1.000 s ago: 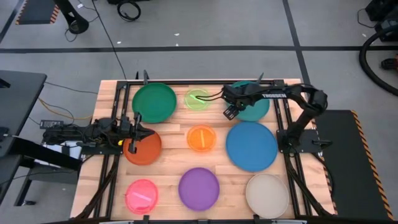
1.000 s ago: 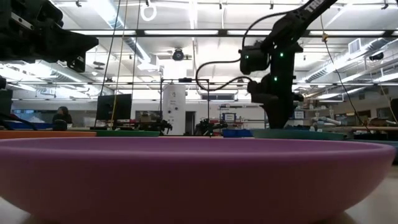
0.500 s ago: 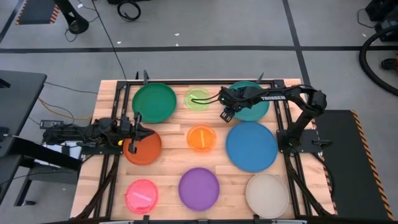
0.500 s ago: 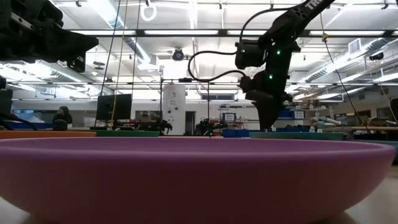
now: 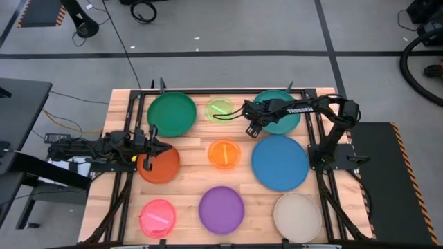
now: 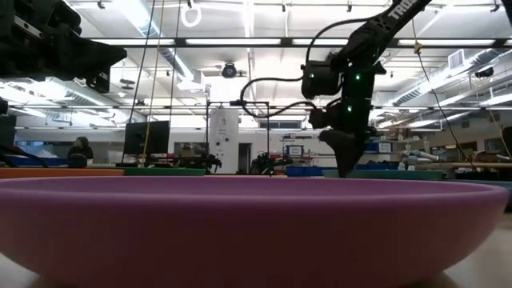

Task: Stack plastic plates
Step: Stack the light green plate on top of the blue plate

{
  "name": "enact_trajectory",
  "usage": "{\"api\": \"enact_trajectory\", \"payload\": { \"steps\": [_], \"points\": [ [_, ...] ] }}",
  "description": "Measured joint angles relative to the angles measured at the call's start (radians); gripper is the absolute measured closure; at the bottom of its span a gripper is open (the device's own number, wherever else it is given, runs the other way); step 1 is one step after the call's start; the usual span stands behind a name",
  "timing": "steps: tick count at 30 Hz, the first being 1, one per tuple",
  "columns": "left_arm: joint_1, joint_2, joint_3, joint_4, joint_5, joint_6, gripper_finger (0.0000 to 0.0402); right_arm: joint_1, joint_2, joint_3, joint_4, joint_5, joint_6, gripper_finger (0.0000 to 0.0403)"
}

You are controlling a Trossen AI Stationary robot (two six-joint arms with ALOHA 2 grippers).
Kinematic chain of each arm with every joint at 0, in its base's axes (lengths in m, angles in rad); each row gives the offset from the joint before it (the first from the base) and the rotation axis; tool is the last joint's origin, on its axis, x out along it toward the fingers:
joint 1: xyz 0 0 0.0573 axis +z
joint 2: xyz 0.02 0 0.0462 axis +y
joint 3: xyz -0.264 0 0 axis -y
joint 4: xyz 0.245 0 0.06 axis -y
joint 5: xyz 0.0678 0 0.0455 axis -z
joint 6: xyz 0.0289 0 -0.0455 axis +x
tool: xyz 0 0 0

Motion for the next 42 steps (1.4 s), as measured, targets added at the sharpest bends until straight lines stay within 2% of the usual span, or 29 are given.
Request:
{"api": "enact_trajectory", "payload": {
  "steps": [5,11,17,21,26,30,34,42],
  "points": [
    [0.000,0.000,0.000,-0.001,0.000,0.000,0.0392,0.005,0.011,-0.001,0.005,0.000,0.006,0.0242],
    [0.000,0.000,0.000,0.000,0.000,0.000,0.0392,0.006,0.060,-0.008,-0.008,-0.025,0.023,0.0288],
    [0.000,0.000,0.000,0.000,0.000,0.000,0.0392,0.020,0.070,-0.007,-0.015,0.052,0.033,0.0345],
    [0.000,0.000,0.000,0.000,0.000,0.000,0.0392,0.032,0.030,-0.008,-0.047,0.072,0.033,0.0386],
    [0.000,0.000,0.000,0.000,0.000,0.000,0.0392,0.091,-0.082,-0.002,-0.130,0.151,0.007,0.0387],
    [0.000,0.000,0.000,0.000,0.000,0.000,0.0392,0.196,-0.197,0.025,-0.206,0.156,0.009,0.0387],
    [0.000,0.000,0.000,0.000,0.000,0.000,0.0392,0.347,-0.292,0.074,-0.285,0.156,0.015,0.0387],
    [0.000,0.000,0.000,0.000,0.000,0.000,0.0392,0.794,-0.345,0.181,-0.454,0.140,0.164,0.0387]
  ]
}}
